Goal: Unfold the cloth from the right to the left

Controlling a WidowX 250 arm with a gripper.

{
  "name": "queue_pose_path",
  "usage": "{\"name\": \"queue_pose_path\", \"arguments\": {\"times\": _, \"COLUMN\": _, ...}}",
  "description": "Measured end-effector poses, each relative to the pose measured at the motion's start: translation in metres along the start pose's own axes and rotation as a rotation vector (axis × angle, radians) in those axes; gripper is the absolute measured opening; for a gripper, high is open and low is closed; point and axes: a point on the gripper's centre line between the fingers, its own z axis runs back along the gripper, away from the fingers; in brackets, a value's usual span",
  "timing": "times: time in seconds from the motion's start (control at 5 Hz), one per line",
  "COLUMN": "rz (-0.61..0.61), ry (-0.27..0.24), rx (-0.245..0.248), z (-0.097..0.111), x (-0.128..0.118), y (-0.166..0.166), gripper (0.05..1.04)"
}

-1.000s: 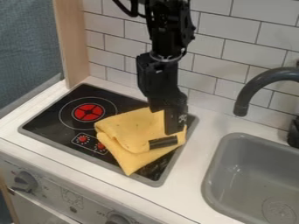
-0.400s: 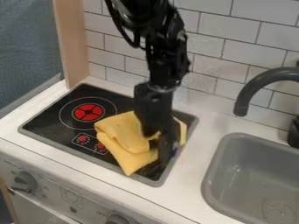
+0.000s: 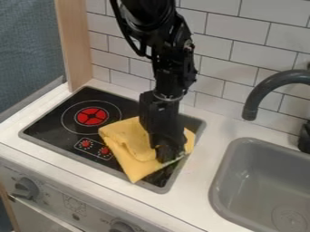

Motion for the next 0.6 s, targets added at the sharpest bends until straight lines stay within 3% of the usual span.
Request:
{"name": "queue_pose_path", "arguments": {"times": 0.2, "rz": 0.007, "ry": 0.003, "rx": 0.005, "z": -0.0003, "x": 0.0000, "y": 0.0005, "gripper": 0.178}}
{"name": "queue_pose_path", "arguments": {"times": 0.4, "rz": 0.009, "ry": 0.010, "rx": 0.024, "z": 0.0000, "x": -0.0005, "y": 0.0022, "gripper": 0.080}}
{"name": "queue_pose_path", "arguments": {"times": 0.6, "rz": 0.035, "ry": 0.032, "rx": 0.054, "z": 0.0051, "x": 0.0002, "y": -0.0010, "gripper": 0.057}}
